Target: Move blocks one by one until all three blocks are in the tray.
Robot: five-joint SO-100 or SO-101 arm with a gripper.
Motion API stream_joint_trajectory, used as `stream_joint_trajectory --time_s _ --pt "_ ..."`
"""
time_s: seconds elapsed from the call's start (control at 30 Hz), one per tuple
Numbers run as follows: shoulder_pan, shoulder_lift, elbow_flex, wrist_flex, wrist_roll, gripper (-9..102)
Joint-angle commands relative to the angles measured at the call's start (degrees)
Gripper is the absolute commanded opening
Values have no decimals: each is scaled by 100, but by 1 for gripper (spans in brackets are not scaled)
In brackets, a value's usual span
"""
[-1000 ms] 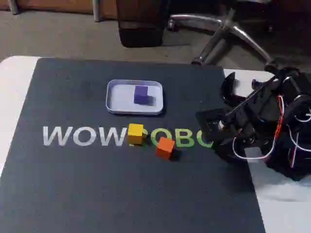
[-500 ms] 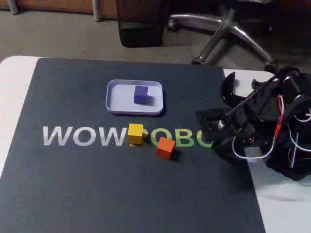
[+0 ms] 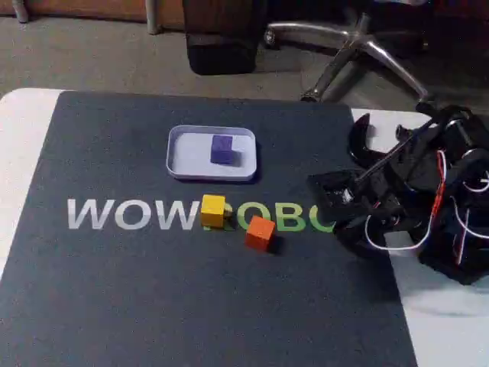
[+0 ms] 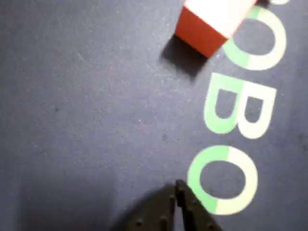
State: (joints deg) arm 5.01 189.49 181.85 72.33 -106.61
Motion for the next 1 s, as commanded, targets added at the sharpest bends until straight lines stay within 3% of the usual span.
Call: stream_joint_trajectory --time_s 0.0,0.53,0.83,0.97 --pt "9 9 -18 44 9 -6" --pt "-290 9 -18 70 -193 -8" --pt "308 9 -105 -1292 -413 -8" --pt "343 9 -686 -1336 -44 -8"
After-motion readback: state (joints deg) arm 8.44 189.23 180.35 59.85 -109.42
